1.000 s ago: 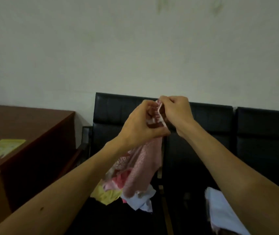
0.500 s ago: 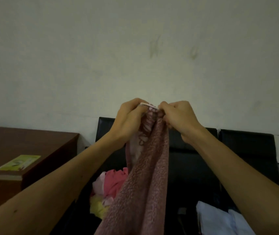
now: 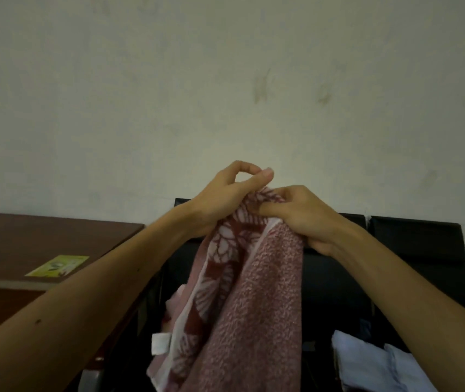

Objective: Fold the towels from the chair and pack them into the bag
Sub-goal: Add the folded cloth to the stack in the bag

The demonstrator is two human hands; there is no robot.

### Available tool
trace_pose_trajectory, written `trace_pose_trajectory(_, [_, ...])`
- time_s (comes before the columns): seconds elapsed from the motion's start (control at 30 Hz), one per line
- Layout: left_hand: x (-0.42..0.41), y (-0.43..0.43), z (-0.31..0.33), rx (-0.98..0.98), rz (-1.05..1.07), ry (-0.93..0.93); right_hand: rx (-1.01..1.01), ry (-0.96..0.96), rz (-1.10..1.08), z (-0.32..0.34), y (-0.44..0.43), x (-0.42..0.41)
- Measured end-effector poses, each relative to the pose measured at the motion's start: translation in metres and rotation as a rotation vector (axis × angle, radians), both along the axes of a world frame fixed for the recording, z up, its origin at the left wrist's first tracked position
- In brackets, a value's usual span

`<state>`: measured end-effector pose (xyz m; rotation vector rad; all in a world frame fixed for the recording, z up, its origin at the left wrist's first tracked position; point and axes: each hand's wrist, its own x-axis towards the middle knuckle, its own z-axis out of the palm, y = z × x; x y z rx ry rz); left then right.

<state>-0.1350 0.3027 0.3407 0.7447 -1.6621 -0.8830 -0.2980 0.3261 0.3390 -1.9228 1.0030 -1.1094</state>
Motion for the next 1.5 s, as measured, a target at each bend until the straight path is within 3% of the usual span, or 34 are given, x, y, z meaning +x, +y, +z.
trace_pose_trajectory(0.2, [0.014, -0.008, -0.047, 0.192, -0.314, -0.115, -0.085, -0.264, -0.078, 0.006, -0.002, -0.012])
trace_pose_trajectory(0.33, [0.017, -0.010, -0.067, 0.225, -0.226, -0.090, -0.106, -0.313, -0.106, 0.004, -0.005, -0.023])
trace_pose_trajectory(0.47, [0.020, -0.019, -0.055, 0.148, -0.019, 0.076, -0.028, -0.176, -0.049, -0.010, -0.011, -0.036])
trace_pose_trajectory(0.57, [0.015, -0.017, -0.038, 0.007, 0.014, -0.068, -0.011, -0.077, -0.008, -0.036, -0.019, -0.030])
trace_pose_trajectory(0.7, [0.009, -0.020, -0.031, -0.037, 0.032, -0.222, -0.142, -0.193, -0.150, -0.053, -0.032, -0.021])
trace_pose_trajectory(0.83, [0.021, -0.028, -0.035, 0.010, -0.012, -0.274, -0.217, -0.276, -0.266, -0.050, -0.039, -0.029])
trace_pose_trajectory(1.03, [0.048, -0.047, -0.061, 0.240, -0.136, -0.601, -0.300, -0.352, -0.394, -0.043, -0.065, -0.052])
trace_pose_trajectory(1.13, [0.073, -0.058, -0.078, 0.343, -0.135, -0.692, -0.269, -0.344, -0.439, -0.053, -0.080, -0.072])
trace_pose_trajectory(1.27, [0.093, -0.067, -0.093, 0.360, -0.070, -0.653, -0.185, -0.267, -0.447, -0.097, -0.091, -0.089])
trace_pose_trajectory(1.5, [0.107, -0.071, -0.161, 0.525, -0.114, -0.682, 0.082, -0.306, -0.536, -0.211, -0.083, -0.101])
